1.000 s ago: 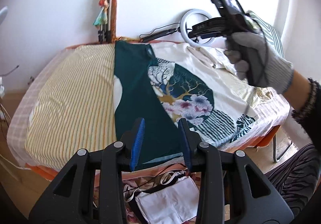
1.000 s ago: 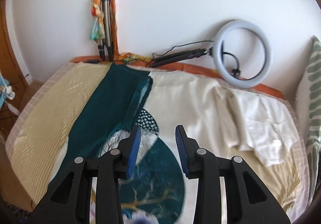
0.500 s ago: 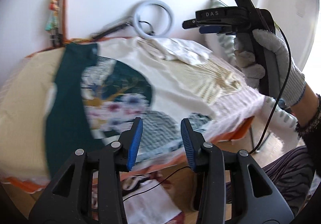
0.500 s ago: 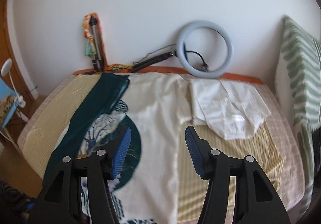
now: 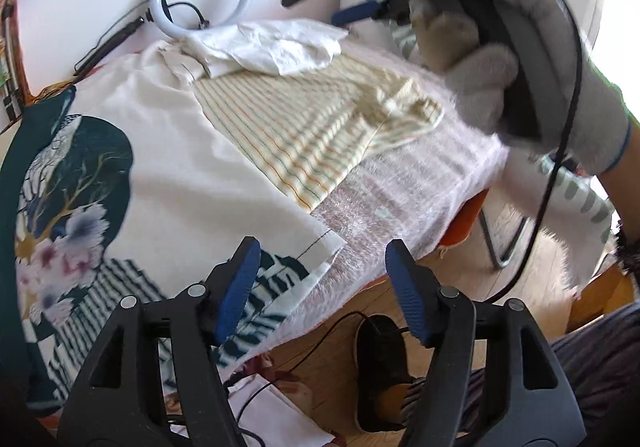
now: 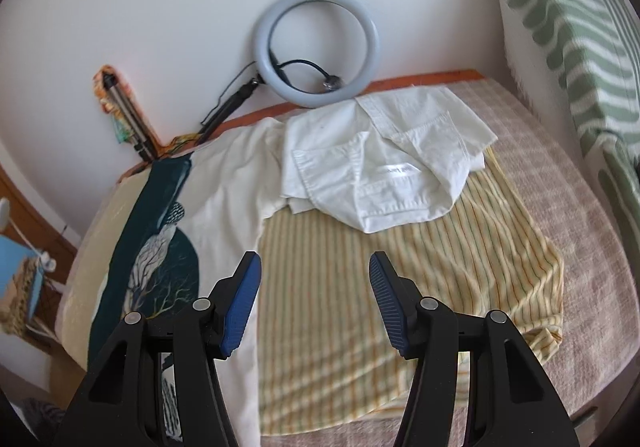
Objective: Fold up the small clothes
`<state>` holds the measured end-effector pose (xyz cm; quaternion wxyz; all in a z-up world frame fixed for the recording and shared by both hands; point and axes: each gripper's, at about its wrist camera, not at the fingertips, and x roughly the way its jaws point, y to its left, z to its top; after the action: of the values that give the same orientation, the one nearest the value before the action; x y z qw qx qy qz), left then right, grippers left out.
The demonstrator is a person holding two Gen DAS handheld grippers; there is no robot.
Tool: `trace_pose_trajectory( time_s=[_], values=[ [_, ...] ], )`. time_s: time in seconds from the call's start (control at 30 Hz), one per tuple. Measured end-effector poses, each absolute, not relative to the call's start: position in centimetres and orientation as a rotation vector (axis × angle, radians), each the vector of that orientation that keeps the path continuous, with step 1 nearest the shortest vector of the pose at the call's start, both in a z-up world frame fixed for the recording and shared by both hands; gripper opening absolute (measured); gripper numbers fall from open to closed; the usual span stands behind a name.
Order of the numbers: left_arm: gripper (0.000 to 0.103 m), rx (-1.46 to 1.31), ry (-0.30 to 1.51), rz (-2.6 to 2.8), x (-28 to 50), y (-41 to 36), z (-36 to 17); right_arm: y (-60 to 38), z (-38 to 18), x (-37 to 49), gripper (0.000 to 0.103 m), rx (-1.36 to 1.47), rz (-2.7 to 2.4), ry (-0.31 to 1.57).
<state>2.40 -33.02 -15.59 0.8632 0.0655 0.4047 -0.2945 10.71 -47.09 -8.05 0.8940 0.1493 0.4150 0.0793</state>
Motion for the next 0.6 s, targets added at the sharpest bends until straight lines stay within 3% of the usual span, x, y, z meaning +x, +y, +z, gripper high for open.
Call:
trace_pose_trajectory(
  time_s=[0.13, 0.2, 0.23, 0.27, 0.3, 0.6],
  values=[
    [0.067, 0.173, 0.866, -0.569, 3.6, -33.7, -17.0, -47.2, -9.5, 12.6, 0.055, 0.361, 0.206, 0.896],
    [0.058, 0.156, 0.866, -0.555, 4.1, -33.3, -17.3, -47.0, -10.3, 13.6, 0.055, 0.394, 0.233, 0.917],
    [0.040, 0.149, 0.863, -0.549, 4.3, -33.1, -17.3, -46.7, -10.7, 14.2, 0.055, 0.408, 0.244, 0.929],
    [0.016, 0.144, 0.864, -0.549, 4.5, -32.9, -17.3, -46.5, -11.2, 14.7, 0.055, 0.424, 0.255, 0.940],
    [0.007, 0.137, 0.870, -0.553, 4.8, -32.8, -17.4, -46.1, -11.7, 15.4, 0.055, 0.439, 0.267, 0.953],
    [0.004, -0.071, 0.871, -0.573, 5.5, -28.1, -14.7, -42.7, -15.9, 22.0, 0.055, 0.576, 0.304, 1.022]
  ],
)
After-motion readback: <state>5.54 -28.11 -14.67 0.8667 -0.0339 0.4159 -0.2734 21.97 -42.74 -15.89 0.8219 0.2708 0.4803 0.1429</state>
